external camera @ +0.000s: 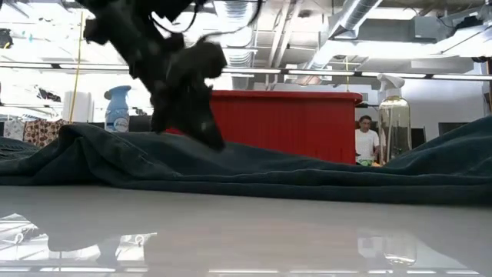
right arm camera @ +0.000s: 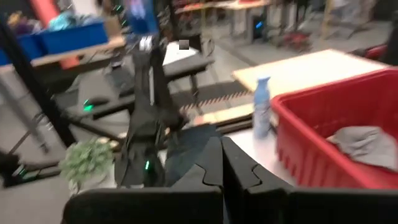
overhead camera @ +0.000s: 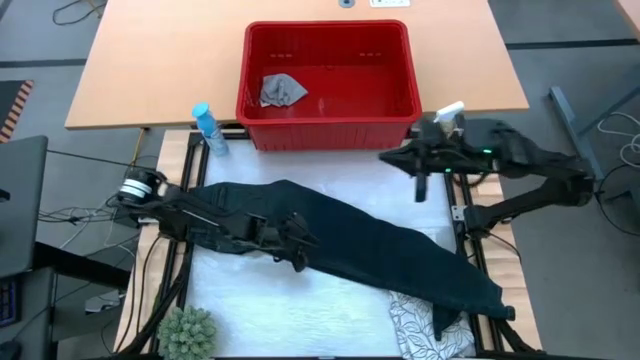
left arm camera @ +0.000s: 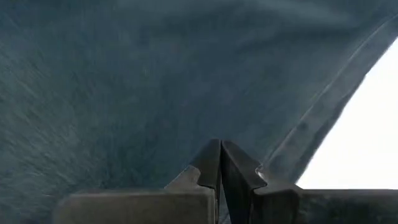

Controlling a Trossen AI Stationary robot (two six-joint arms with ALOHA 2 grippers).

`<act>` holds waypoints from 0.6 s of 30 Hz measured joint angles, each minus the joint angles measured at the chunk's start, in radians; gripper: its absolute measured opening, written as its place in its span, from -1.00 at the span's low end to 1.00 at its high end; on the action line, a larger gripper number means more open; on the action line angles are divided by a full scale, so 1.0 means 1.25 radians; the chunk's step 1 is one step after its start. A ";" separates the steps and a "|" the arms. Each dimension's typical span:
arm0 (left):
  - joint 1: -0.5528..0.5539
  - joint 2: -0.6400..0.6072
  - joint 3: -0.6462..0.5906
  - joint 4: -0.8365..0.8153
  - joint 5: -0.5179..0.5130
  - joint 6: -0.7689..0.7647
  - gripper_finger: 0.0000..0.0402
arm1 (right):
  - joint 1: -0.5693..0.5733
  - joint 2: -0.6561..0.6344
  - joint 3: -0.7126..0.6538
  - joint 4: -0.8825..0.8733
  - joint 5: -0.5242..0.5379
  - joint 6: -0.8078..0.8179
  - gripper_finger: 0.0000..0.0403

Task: Fold laundry
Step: Fold the dark blue pants

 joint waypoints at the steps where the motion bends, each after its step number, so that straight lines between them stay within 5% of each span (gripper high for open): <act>1: 0.001 0.016 0.000 0.000 0.010 -0.002 -1.00 | 0.015 -0.012 0.000 -0.003 0.031 0.000 -0.92; 7: 0.016 0.051 0.001 -0.127 0.076 -0.007 -1.00 | 0.087 -0.047 0.000 -0.112 0.120 0.077 -0.92; 18: 0.071 0.043 0.007 -0.392 0.107 -0.008 -1.00 | 0.176 0.015 -0.001 -0.511 0.125 0.359 -0.83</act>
